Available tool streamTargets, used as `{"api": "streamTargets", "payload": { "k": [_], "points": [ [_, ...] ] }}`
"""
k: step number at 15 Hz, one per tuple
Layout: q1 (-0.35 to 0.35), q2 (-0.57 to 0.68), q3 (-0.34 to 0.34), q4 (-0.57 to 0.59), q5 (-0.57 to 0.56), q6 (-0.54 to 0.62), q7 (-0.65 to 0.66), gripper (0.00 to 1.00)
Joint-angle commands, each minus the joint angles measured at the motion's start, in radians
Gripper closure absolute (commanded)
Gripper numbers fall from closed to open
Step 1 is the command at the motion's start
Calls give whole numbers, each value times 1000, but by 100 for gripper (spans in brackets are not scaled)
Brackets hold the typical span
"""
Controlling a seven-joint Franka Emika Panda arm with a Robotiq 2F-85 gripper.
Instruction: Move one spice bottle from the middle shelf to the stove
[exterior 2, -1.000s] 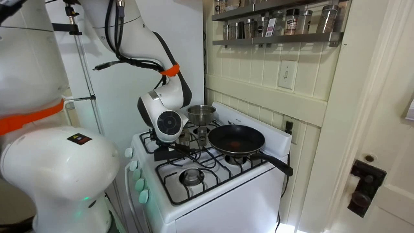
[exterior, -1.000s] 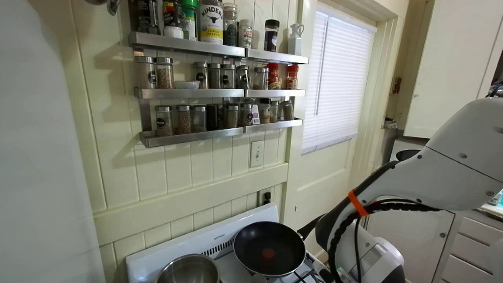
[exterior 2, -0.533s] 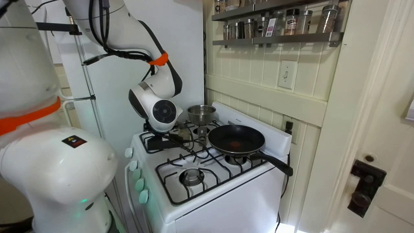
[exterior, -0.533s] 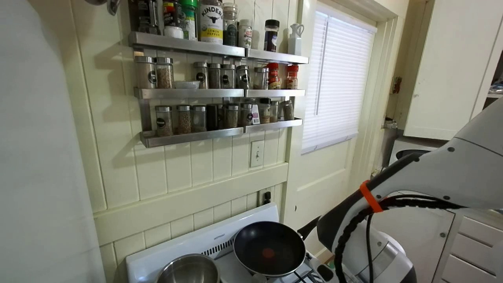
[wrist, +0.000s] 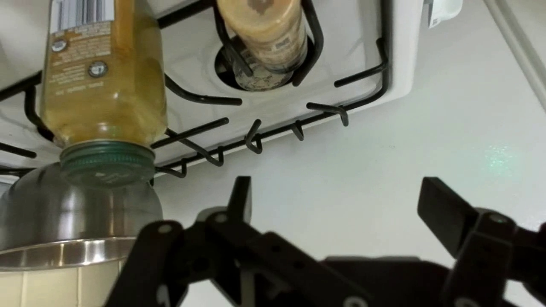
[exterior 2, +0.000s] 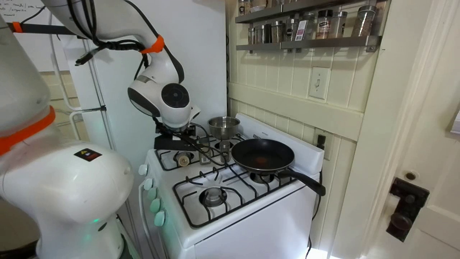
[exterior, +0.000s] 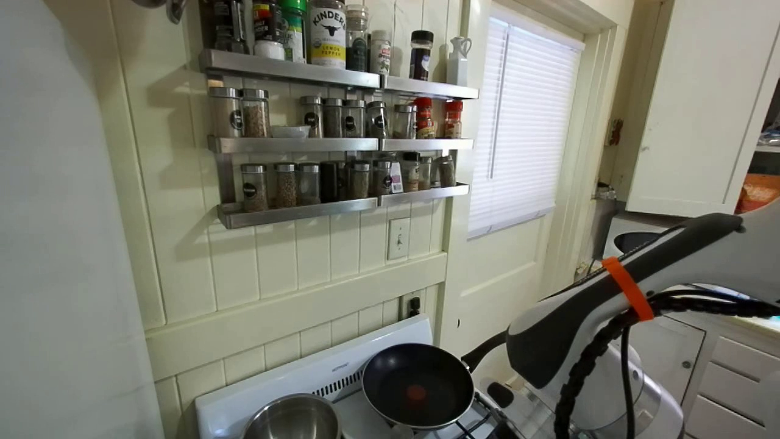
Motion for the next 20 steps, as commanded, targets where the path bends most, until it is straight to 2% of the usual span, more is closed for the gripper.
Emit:
{"api": "streamTargets", "payload": {
  "k": [1, 6, 7, 11, 15, 18, 20],
  "points": [
    [99, -22, -76, -12, -129, 36, 265, 0],
    [142, -28, -148, -14, -325, -5, 596, 0],
    [16, -30, -36, -16, -362, -46, 664, 0],
    [-79, -54, -16, -15, -558, -171, 931, 0],
    [-157, -171, -32, -28, -773, -352, 1171, 0],
    [-204, -277, -50, -15, -962, -526, 1356, 0],
    [-271, -354, -23, 24, -1088, -683, 1480, 0]
  ]
}}
